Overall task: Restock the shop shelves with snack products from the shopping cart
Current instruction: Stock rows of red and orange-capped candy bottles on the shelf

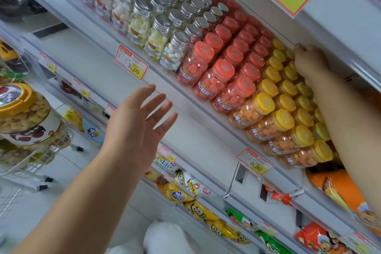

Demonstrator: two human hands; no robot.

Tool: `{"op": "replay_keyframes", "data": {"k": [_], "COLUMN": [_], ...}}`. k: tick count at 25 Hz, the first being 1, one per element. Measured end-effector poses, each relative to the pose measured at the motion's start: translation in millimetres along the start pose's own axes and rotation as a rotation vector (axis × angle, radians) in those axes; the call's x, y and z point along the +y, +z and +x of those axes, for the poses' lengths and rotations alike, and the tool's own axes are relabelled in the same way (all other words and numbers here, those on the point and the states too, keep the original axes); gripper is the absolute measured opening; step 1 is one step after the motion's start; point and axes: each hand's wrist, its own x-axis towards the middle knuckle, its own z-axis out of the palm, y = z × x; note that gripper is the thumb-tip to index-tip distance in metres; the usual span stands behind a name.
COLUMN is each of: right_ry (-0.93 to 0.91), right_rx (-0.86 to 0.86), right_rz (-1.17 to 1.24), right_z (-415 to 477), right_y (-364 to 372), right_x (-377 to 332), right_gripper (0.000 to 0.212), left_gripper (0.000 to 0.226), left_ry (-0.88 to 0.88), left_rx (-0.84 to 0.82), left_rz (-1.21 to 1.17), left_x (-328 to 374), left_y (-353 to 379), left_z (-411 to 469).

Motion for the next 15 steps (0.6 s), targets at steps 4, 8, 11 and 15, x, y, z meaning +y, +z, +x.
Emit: {"op": "replay_keyframes", "data": {"k": [4,8,11,15], "right_ry": [-0.254,-0.62,-0.751,-0.729], "right_rx": [0.065,0.119,-0.083,-0.468], "right_rz": [-0.036,0.232,0.402,0.484], "right_z": [-139.4,-263.0,-340.3,-427.9], "right_y": [-28.3,-0.6,61.0,171.7], "right_x": [-122.4,-206.6,-288.3,-412.8], "right_gripper": [0.068,0.034,0.029,0.026], "left_gripper": [0.019,0.01,0.011,0.01], "left_ry": [-0.017,0.001,0.008,0.002], "left_rx": [0.077,0.254,0.387,0.549], "left_rz": [-0.081,-0.105,-0.077,-0.028], "left_x": [20.3,72.2,134.3,217.9], "left_y": [-23.9,-115.6,-215.1,-346.6], "left_z": [1.1,13.1,17.7,12.5]}}
